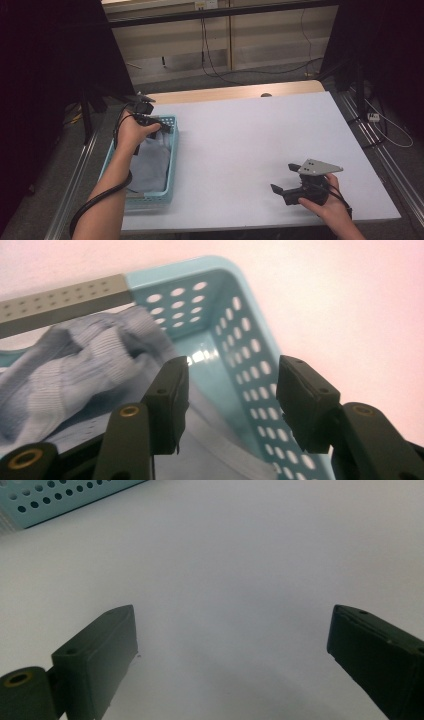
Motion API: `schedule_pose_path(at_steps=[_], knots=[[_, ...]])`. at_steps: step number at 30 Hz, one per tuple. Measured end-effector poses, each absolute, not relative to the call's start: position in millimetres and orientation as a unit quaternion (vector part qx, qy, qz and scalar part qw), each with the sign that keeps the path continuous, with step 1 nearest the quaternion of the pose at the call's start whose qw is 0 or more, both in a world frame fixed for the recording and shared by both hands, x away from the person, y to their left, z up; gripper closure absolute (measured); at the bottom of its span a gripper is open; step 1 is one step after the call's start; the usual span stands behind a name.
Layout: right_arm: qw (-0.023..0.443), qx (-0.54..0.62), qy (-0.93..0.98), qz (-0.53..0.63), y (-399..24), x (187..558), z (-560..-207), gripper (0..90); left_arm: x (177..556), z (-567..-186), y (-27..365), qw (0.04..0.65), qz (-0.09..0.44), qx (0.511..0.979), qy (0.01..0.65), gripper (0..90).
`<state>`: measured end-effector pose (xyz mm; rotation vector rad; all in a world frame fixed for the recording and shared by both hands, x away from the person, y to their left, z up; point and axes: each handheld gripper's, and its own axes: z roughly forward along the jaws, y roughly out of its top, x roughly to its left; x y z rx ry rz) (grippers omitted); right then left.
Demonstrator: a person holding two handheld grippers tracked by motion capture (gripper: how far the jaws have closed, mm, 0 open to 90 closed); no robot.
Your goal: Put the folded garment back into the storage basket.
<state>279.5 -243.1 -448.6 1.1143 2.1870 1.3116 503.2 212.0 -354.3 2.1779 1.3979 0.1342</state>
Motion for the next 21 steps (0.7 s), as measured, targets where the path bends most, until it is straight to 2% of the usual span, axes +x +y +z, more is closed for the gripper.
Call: schedule_pose_path(at_steps=[10,21], knots=[[0.178,0.395,0.772,0.465,-243.3,279.5,-448.5,5.4,500.8,-354.1,206.7,0.275,0.040,0.809,0.518,38.0],[0.178,0.394,0.772,0.465,-243.0,279.0,-448.1,5.4,498.2,-351.4,204.9,0.273,0.039,0.812,0.514,32.7]])
